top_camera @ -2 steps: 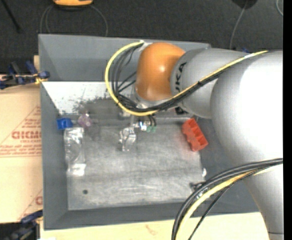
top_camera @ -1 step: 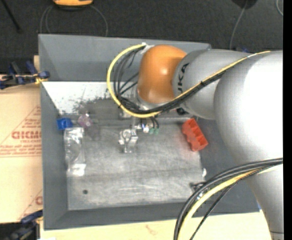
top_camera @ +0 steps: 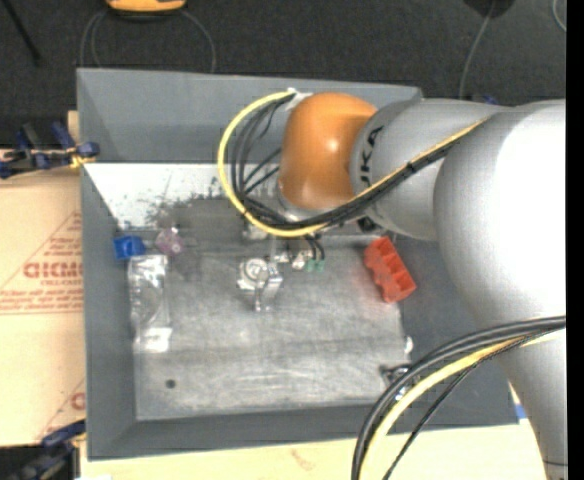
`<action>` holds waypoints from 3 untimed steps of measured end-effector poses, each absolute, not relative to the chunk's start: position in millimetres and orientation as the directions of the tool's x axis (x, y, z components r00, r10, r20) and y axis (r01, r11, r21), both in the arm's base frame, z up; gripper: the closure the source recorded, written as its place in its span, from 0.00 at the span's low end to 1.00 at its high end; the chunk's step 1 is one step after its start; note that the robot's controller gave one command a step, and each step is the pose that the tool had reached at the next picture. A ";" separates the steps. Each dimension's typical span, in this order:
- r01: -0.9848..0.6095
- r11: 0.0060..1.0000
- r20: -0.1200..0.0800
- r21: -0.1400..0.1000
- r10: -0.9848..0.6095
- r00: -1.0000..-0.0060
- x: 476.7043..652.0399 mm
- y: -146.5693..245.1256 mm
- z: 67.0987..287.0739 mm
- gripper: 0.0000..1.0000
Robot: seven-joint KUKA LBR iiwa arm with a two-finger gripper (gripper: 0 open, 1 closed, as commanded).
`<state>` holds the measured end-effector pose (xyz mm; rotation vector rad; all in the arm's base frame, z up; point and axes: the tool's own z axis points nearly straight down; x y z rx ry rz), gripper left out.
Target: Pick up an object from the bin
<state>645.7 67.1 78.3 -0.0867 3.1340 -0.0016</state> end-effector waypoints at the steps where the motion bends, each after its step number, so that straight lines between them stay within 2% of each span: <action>1: -0.053 0.999 -0.011 0.000 -0.053 -0.999 646.9 67.4 79.9 1.00; 2: -0.285 0.959 -0.012 -0.003 -0.285 -0.958 655.7 75.1 186.6 1.00; 3: -0.285 0.958 -0.012 -0.003 -0.285 -0.958 656.0 79.2 246.5 1.00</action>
Offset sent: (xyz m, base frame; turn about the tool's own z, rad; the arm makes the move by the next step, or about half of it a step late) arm 0.0000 0.0000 0.0000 0.0000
